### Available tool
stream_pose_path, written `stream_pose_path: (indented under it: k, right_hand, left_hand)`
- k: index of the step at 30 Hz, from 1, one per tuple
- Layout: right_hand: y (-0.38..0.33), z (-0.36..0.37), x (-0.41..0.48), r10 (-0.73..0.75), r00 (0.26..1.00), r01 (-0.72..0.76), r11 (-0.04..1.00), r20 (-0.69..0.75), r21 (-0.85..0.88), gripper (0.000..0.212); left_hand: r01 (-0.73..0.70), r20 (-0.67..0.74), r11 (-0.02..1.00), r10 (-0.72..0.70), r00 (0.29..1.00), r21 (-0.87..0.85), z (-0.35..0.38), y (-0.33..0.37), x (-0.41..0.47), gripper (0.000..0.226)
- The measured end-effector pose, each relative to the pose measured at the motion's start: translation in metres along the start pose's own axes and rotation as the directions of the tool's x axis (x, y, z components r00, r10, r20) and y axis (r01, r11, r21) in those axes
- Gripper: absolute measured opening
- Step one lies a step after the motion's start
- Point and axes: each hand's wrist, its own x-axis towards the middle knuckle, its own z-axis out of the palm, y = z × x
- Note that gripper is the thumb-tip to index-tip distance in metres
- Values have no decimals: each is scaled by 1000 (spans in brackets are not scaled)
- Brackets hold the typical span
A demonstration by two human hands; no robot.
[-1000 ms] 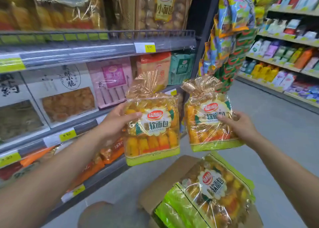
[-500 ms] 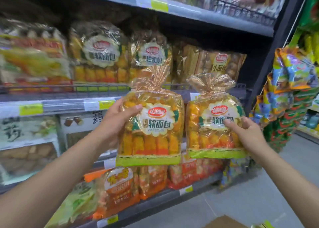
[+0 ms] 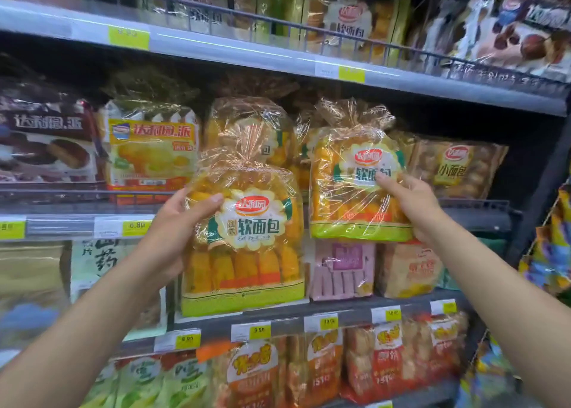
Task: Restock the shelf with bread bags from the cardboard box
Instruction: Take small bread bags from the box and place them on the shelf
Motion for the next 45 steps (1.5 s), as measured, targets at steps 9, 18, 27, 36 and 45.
stream_pose_path:
  k: [9,18,27,36,45]
  right_hand:
    - [-31,41,64,4,1000,-4,1000,-17,28,45]
    - [-21,71,96,8,990,3,997,-144,77,81]
    - [11,76,104,-79,990,79,997,-115,1,74]
    - [18,43,102,-92,996,92,954,14,-287,74]
    - [4,34,38,-370,902,251,869,-222,-426,81]
  left_hand:
    - [-15,23,999,15,1000,-33,-22,6,-5,94]
    - [-33,-14,999,33,999,-13,-39,9,-5,107]
    - [-42,-21,999,41,999,-30,-48,6,-3,111]
    - [-51,-23,997,50,999,-57,-43,2,-3,105]
    - [-32,-81,997,26,996,-74,-33,2,24,101]
